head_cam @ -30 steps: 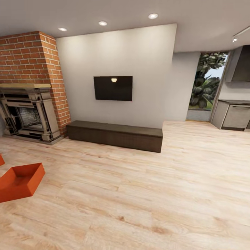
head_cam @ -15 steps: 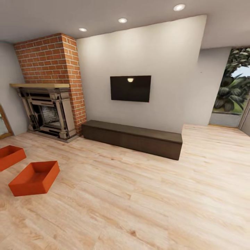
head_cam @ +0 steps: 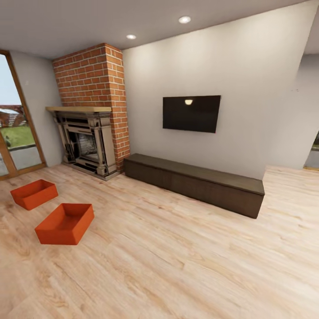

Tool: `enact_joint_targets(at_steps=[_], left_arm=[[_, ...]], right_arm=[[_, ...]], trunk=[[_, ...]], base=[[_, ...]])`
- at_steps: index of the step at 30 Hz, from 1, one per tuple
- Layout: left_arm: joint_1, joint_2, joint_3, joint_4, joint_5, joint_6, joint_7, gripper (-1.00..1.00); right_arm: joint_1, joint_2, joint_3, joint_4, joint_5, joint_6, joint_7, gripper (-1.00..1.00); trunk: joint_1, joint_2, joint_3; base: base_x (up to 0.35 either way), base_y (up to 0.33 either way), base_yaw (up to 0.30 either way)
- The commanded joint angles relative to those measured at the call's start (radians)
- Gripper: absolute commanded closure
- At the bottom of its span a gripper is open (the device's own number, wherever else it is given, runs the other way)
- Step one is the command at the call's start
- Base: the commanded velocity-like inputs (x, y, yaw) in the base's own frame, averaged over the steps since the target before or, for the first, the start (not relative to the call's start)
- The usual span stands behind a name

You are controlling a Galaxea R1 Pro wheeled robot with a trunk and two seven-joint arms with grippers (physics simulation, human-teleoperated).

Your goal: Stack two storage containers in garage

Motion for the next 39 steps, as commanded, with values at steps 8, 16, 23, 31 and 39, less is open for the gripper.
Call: enact_joint_targets(at_steps=[8,16,23,31,39], left_arm=[[0.000,0.000,0.000,-0.002,0.006,0.003,0.000,-1.00],[0.000,0.000,0.000,-0.001,0.006,0.003,0.000,-1.00],[0.000,0.000,0.000,-0.001,0.006,0.003,0.000,-1.00],[0.000,0.000,0.000,-0.002,0.006,0.003,0.000,-1.00],[0.000,0.000,0.000,-0.002,0.006,0.003,0.000,-1.00]], right_arm=[[-0.001,0.000,0.003,0.003,0.007,-0.005,-0.003,-1.00],[-0.001,0.000,0.003,0.003,0.007,-0.005,-0.004,-1.00],[-0.001,-0.001,0.002,0.003,0.007,-0.005,-0.005,-1.00],[-0.001,0.002,-0.002,0.003,0.005,-0.003,-0.009,-1.00],[-0.001,0.000,-0.003,0.003,0.007,-0.006,-0.009,-1.00]], trunk=[[0.001,0.000,-0.001],[0.001,0.000,-0.001],[0.001,0.000,-0.001],[0.001,0.000,-0.001],[0.001,0.000,-0.001]], base=[[0.324,0.000,0.287],[0.324,0.000,0.287],[0.324,0.000,0.200],[0.324,-0.032,0.005],[0.324,-0.012,0.000]])
